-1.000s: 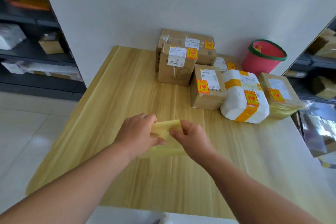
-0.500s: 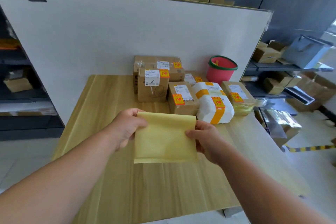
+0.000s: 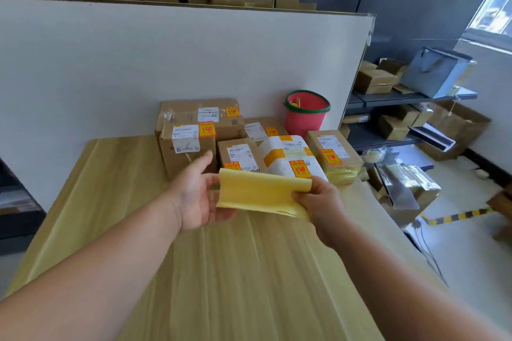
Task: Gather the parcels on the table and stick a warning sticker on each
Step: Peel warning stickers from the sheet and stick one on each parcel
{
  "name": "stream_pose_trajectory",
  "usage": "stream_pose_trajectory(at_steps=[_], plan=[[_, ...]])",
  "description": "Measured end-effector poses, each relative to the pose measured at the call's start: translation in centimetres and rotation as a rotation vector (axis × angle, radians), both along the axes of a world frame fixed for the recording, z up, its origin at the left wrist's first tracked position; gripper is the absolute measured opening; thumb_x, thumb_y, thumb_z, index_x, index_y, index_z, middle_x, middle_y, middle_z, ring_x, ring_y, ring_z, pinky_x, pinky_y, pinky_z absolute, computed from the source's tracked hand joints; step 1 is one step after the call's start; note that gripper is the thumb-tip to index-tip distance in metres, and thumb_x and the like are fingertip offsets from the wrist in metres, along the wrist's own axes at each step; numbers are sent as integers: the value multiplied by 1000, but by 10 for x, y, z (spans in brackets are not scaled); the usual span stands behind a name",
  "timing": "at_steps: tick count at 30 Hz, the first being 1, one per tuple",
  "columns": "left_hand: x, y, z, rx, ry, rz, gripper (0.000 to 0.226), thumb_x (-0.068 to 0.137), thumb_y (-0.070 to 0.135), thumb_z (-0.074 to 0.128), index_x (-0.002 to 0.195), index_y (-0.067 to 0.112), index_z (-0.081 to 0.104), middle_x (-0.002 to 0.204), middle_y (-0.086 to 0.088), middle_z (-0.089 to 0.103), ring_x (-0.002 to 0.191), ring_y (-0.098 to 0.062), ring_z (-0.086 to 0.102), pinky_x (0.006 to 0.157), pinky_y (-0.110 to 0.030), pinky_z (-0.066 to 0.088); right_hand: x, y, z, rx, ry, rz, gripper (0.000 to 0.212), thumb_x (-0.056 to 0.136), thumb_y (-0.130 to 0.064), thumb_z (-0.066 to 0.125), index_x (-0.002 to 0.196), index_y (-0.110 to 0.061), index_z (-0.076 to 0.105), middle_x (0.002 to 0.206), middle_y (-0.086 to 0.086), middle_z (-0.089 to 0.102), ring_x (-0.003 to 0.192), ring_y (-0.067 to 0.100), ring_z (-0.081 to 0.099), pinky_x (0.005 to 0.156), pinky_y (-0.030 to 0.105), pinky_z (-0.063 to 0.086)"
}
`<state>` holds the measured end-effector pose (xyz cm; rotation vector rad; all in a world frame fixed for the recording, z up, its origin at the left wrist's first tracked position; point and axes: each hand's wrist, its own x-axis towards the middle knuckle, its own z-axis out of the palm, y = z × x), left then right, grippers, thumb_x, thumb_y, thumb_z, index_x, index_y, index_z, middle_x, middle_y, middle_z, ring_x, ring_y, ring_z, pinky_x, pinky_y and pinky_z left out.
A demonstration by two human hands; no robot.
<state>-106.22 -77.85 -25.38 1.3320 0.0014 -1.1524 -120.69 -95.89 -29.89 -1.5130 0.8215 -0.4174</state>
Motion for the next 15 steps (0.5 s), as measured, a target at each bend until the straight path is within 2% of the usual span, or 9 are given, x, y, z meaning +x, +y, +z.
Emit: stream_pose_trajectory(at_steps=[1,2,4,6,8,10,12,13,15], plan=[[5,-16,-2,46,7,-5,57,89,64,40,97,12,61,73,-9,65,67,-25,63,54,-31,56,3,-13,1,-60,8,12,16,84,3,57,78,-12,60,80,7,58,78,25,52,70,39,46],[7,-33,-3,101,-2,-7,52,87,62,47,99,13,62,73,-8,64,66,-23,62,50,-29,55,6,-27,1,-108,22,27,17,83,3,56,75,-11,58,76,6,54,75,22,48,66,37,40],[8,-68,-3,171,-25,28,25,92,31,57,104,10,60,75,-9,60,58,-19,60,42,-22,52,12,-55,4,-158,61,54,25,82,4,52,71,-16,62,74,4,54,73,21,47,63,34,38],[14,-101,-7,195,-38,115,6,91,3,53,94,8,56,78,-11,56,58,-18,57,39,-18,49,18,-86,8,-58,53,57,37,84,6,47,72,-22,68,85,5,62,78,22,54,63,32,45],[22,-133,-11,175,-65,207,21,88,-8,50,89,13,55,87,-13,54,71,-19,55,44,-20,50,26,-117,13,256,-36,11,31,90,3,46,91,-16,71,105,9,66,86,25,63,65,31,53],[27,-162,-15,159,-147,259,31,86,-13,50,93,16,55,96,-13,54,85,-24,56,60,-28,53,32,-145,14,541,-97,-7,22,95,-12,50,112,-14,63,113,12,66,89,29,67,69,36,56],[33,-187,-18,155,-253,286,37,84,-14,52,100,19,57,102,-10,55,97,-27,56,76,-37,52,41,-168,10,624,-47,45,29,94,-30,59,119,-15,57,114,11,64,91,30,68,68,36,55],[36,-199,-20,157,-321,278,40,83,-13,54,101,22,57,104,-9,55,98,-27,56,77,-39,52,47,-178,8,604,-3,77,34,92,-32,63,120,-15,55,114,10,63,91,29,69,67,34,55],[42,-220,-22,154,-458,243,42,81,-11,57,102,26,57,107,-7,57,94,-23,56,66,-32,48,59,-196,7,540,42,81,28,90,-19,65,116,-11,55,102,11,65,81,23,68,63,30,53]])
